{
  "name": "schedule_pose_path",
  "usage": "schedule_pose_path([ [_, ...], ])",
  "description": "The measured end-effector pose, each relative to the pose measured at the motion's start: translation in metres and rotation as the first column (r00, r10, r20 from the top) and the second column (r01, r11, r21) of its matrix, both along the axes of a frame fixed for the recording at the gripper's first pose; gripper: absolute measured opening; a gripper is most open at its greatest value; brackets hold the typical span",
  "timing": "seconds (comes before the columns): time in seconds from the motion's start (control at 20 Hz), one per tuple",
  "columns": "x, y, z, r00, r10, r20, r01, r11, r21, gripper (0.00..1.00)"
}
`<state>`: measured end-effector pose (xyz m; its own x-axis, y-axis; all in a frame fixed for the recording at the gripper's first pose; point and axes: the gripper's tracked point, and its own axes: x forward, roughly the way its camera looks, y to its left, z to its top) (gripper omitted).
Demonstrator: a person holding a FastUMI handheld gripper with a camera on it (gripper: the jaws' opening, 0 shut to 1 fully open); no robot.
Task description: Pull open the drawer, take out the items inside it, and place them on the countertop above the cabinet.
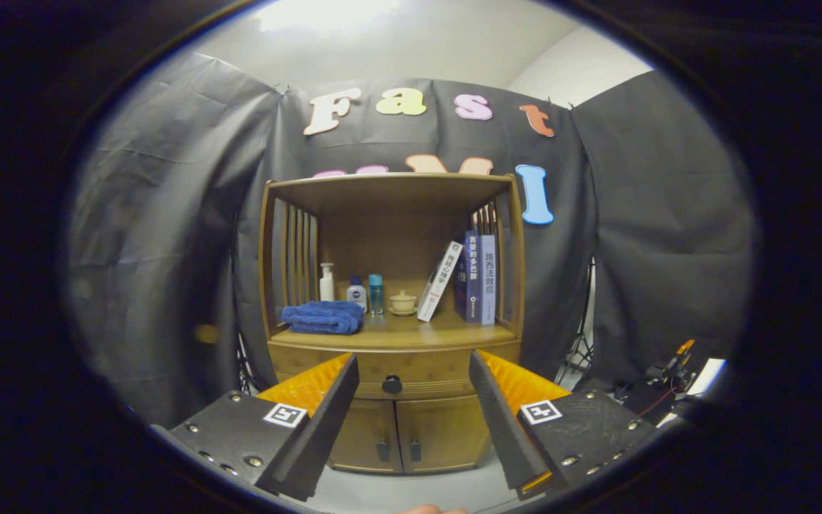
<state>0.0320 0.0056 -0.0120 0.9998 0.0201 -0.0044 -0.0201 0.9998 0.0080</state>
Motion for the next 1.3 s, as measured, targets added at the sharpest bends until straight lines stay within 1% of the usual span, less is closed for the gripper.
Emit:
schedule_pose_path([
  [0.2,0.036,0.007,-0.01,0.999,0.032,0.032,-0.033,0.999,0.015,0.93],
  [0.45,0.091,0.024,-0.047,0.994,0.098,0.04,-0.1,0.993,0.061,0.94],
  [0.65,0.137,0.044,-0.08,0.99,0.142,0.015,-0.143,0.979,0.149,0.93],
  [0.85,0.177,0.05,-0.121,0.988,0.143,-0.064,-0.13,0.976,0.176,0.94],
  [1.0,0.201,0.059,-0.146,0.98,0.163,-0.116,-0.138,0.971,0.197,0.91],
  [1.05,0.209,0.06,-0.153,0.978,0.162,-0.134,-0.133,0.971,0.201,0.87],
  [1.15,0.218,0.061,-0.167,0.975,0.149,-0.167,-0.115,0.973,0.2,0.88],
  [1.3,0.221,0.059,-0.179,0.973,0.123,-0.193,-0.088,0.979,0.182,0.77],
])
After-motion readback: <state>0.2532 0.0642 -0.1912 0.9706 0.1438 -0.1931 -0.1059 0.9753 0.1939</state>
